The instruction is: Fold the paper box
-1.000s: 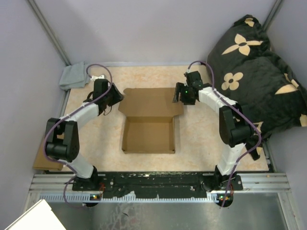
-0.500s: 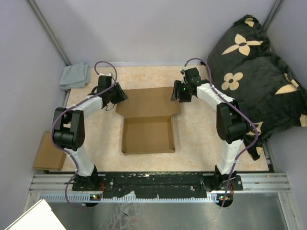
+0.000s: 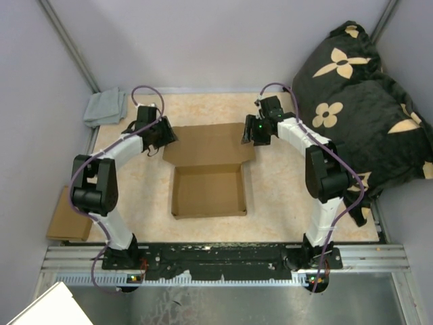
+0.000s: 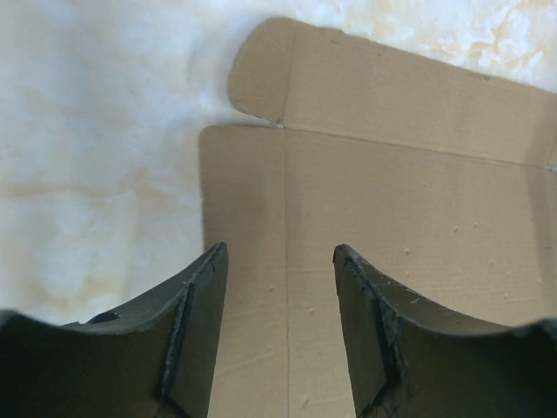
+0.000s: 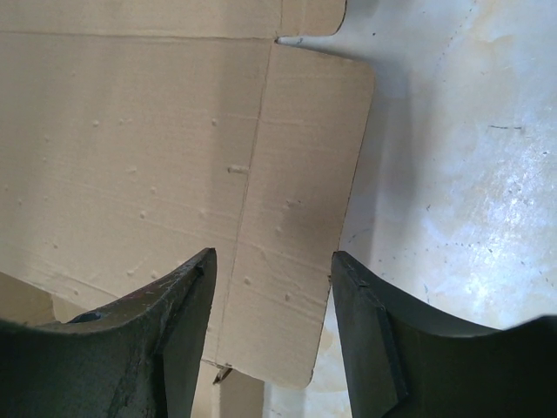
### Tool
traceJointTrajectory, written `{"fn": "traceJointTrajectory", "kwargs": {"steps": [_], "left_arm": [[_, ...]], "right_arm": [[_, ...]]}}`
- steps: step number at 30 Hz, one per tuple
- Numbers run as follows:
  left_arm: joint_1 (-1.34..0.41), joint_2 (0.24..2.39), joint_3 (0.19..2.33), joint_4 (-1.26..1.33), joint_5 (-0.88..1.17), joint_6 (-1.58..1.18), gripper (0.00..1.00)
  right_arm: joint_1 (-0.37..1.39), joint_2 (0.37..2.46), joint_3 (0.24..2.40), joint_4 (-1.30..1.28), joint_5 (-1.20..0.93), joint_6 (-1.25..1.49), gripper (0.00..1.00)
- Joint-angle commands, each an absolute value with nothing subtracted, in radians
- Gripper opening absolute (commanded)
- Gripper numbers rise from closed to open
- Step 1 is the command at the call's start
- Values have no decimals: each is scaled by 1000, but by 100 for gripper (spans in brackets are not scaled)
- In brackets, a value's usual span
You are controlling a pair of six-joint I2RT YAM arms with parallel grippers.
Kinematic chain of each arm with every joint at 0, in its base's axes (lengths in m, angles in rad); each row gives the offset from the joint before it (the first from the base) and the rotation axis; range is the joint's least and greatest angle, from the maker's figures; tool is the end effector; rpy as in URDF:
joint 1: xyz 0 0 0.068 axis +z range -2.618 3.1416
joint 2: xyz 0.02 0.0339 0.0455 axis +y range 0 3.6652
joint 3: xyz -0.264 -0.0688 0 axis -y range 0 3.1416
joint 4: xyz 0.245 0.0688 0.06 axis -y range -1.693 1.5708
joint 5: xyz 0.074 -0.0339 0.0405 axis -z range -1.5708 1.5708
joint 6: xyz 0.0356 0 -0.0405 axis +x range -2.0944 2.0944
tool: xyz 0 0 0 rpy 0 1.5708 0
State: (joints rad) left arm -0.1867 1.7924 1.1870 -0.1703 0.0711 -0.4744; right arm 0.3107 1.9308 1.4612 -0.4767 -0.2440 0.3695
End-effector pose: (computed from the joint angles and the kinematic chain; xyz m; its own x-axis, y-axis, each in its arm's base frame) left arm 0.3845 -0.0752 0.2043 -0.7194 -0.3278 -0.6124 -0.1053 0.9229 -0.3704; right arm 0.3993 0.1372 0.2152 -0.8760 0.0868 -0.4744 -0.1231 0.9109 0.3939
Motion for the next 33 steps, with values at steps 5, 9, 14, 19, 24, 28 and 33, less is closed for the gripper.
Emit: {"fn": "traceJointTrajectory", "kwargs": {"steps": [5,9,14,19,24,28,33], "left_arm": [[-146,1726,1233,-201,-67,-445,56],[-141,1808,1277,-236,-5,-433,51],[-132,1875,1335,-296,48,-427,50],[-132,1875,1322,-264,111,-425,48],[-130,1904,1323,-270,177,-420,44],[-130,1914,1306,-252,218,-420,35],[-130,1920,1307,-241,253,-413,22]], "right_arm": [[307,1882,1489,-474,-233,354,56],[307,1877,1494,-484,-237,350,56],[307,1865,1486,-485,-232,347,56],[306,1865,1482,-485,-230,347,56],[306,1865,1476,-480,-231,348,56],[307,1860,1468,-479,-232,348,56],[307,1848,1463,-479,-234,348,56]]}}
